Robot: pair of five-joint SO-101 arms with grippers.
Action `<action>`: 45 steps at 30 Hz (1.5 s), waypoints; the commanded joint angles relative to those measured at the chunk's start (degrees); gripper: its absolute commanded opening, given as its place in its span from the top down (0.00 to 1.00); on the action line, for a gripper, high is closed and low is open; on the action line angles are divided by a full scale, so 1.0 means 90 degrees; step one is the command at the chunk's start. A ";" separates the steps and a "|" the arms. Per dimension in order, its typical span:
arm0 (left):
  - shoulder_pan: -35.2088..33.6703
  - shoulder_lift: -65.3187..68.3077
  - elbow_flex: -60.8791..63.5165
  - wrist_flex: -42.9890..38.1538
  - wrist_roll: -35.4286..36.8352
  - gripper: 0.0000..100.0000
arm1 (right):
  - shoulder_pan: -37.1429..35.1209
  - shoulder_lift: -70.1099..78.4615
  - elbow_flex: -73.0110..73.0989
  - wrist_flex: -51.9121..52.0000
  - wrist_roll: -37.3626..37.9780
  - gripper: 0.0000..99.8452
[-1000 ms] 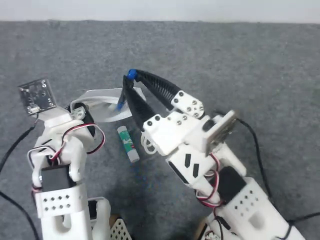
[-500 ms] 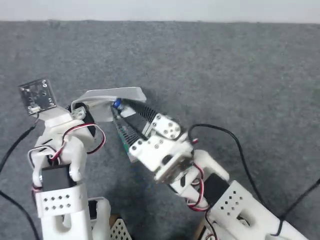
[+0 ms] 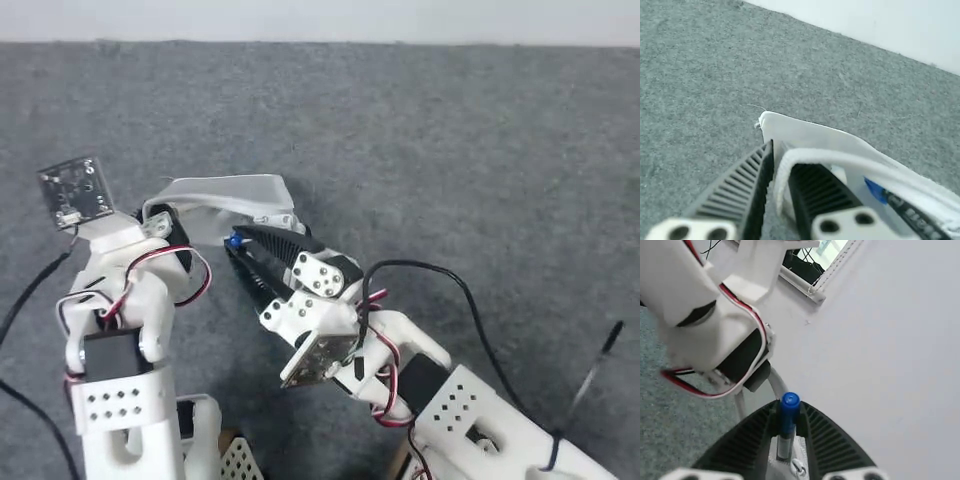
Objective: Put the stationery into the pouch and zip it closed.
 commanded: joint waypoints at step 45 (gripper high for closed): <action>-0.1328 0.0059 -0.0259 -0.0459 0.0274 0.99 | 0.0044 -0.0093 -0.1592 0.4098 -0.1143 0.88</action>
